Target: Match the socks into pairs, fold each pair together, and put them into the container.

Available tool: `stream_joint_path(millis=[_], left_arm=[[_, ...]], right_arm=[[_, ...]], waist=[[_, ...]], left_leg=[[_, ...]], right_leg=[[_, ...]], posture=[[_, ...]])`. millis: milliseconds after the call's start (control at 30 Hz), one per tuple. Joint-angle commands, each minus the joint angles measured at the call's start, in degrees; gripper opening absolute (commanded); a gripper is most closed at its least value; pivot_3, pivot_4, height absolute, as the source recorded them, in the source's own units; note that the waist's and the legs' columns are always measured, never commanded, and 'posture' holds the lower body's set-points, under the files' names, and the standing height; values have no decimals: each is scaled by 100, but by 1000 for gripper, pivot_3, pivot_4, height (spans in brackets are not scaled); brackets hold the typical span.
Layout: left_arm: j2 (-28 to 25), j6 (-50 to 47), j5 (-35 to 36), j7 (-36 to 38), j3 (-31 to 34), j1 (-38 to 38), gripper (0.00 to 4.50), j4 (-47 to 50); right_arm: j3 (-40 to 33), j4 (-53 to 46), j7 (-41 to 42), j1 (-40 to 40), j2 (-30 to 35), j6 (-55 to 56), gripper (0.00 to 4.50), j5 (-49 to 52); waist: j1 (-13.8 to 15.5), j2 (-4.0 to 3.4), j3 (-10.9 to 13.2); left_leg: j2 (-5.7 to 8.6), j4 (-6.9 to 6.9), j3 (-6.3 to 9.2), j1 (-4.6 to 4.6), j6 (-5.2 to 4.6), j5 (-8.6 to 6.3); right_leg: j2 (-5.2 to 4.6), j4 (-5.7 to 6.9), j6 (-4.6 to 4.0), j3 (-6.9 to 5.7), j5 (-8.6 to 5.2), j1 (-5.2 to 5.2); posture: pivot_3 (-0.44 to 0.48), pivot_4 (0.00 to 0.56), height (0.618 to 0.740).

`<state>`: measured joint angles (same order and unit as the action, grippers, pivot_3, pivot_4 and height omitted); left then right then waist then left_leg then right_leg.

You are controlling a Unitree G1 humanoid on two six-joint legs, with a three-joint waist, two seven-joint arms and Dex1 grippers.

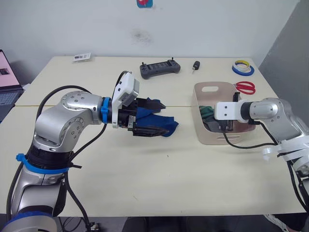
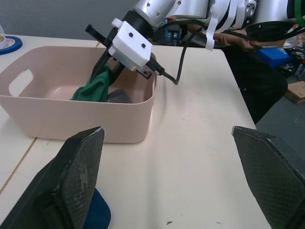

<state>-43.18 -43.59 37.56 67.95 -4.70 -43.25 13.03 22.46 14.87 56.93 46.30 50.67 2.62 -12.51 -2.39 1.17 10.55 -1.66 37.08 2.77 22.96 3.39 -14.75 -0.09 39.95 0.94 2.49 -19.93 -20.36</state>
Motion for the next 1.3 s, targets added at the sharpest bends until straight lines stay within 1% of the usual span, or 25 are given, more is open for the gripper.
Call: stream_joint_path(millis=[33, 67, 133, 167, 267, 367, 433, 467, 600, 867, 933, 1000, 1067, 1133, 1233, 1300], left_arm=[[21, 76, -32, -52, 51, -93, 4491, 128], [28, 89, -56, -58, 39, -96, 4500, 123], [37, 114, -97, -66, 22, -99, 4500, 113], [40, 124, -112, -68, 17, -97, 4500, 107], [50, 141, -150, -80, 7, -77, 4500, 119], [54, 173, -201, -89, -6, -54, 4500, 126], [58, 183, -218, -86, -6, -49, 4500, 121], [55, 188, -223, -85, -3, -46, 4500, 120], [37, 210, -246, -69, 3, -22, 4500, 127], [59, 289, -289, -73, -34, -6, 4500, 144], [73, 300, -290, -63, -40, -22, 4500, 136], [94, 314, -297, -55, -55, -38, 4500, 118], [112, 325, -303, -61, -78, -27, 4500, 129], [114, 345, -307, -64, -101, -11, 4500, 140], [104, 359, -302, -60, -120, 2, 4500, 146], [95, 374, -306, -56, -127, 7, 4500, 136]], right_arm=[[-279, -34, 392, 204, 16, -93, 330, 165], [-293, -31, 532, 229, 32, -128, 695, 190], [-330, -52, 760, 259, 51, -196, 1280, 230], [-357, -71, 862, 279, 53, -252, 1744, 260], [-420, -125, 1089, 360, 84, -354, 2665, 315], [-485, -193, 1305, 414, 143, -453, 3707, 384], [-554, -343, 1593, 406, 243, -635, 4450, 506], [-618, -459, 1748, 401, 307, -767, 4483, 602], [-903, -737, 1955, 554, 413, -1292, 4483, 891], [-1399, -462, 1649, 916, 144, -2526, 4483, 1300], [-1543, -251, 1336, 1015, -54, -2926, 4097, 1383], [-1537, 23, 1045, 1036, -201, -3096, 3597, 1299], [-1431, 186, 865, 895, -267, -3119, 2829, 1174], [-1313, 213, 870, 733, -272, -3114, 2164, 1123], [-1116, 41, 1110, 438, -230, -3172, 1005, 1146], [-997, -99, 1268, 304, -198, -3265, 332, 1170]], waist=[[7, 0, 0], [9, 0, 0], [10, 0, 0], [10, 0, 0], [11, 0, 0], [12, 0, 0], [20, 0, 0], [23, 0, 0], [30, -1, 1], [40, -1, 1], [39, -2, 1], [39, -1, 1], [52, -1, 1], [55, -1, 1], [55, -1, 1], [55, -2, 1]], left_leg=[[0, 0, 2, 0, 0, 0], [0, 0, 2, 0, 0, 0], [1, 1, 1, 1, 0, 0], [1, 1, 1, 1, 0, 0], [0, 2, 3, 0, 0, 0], [0, 2, 4, 0, 0, 0], [1, 2, 4, 0, 0, 0], [1, 2, 4, 0, 0, 0], [0, 2, 4, 0, 0, 0], [1, 2, 6, -2, 0, 0], [1, 2, 4, -2, -1, 0], [0, 3, 3, -2, 0, 0], [1, 3, 4, -2, -1, 0], [2, 3, 3, -1, -1, 0], [3, 2, 2, 2, -1, 0], [3, 3, 1, 2, -1, 0]], right_leg=[[0, -1, 0, -2, 0, 2], [0, -1, 0, -2, 0, 2], [-1, -2, 0, -2, 0, 3], [-1, -2, 0, -1, 0, 3], [-2, -1, 0, -3, 0, 3], [-2, -1, 0, -3, 0, 4], [-2, -1, 0, -4, 0, 4], [-2, -2, 0, -4, 0, 4], [-3, -2, 0, -4, 0, 4], [-3, -3, -1, -5, 0, 7], [-4, -2, -1, -4, 0, 7], [-4, 0, -1, -3, 0, 6], [-4, 0, -1, -4, 0, 6], [-4, -2, -1, -4, 0, 6], [-5, -4, -1, -4, 0, 5], [-5, -3, -1, -3, 0, 4]], posture=[[0, 150, 740], [0, 150, 740], [0, 150, 740], [0, 150, 740], [0, 150, 740], [0, 150, 740], [0, 150, 740], [0, 150, 740], [0, 150, 740], [0, 150, 740], [0, 150, 740], [0, 150, 740], [0, 150, 740], [0, 150, 740], [0, 150, 740], [0, 150, 740]])
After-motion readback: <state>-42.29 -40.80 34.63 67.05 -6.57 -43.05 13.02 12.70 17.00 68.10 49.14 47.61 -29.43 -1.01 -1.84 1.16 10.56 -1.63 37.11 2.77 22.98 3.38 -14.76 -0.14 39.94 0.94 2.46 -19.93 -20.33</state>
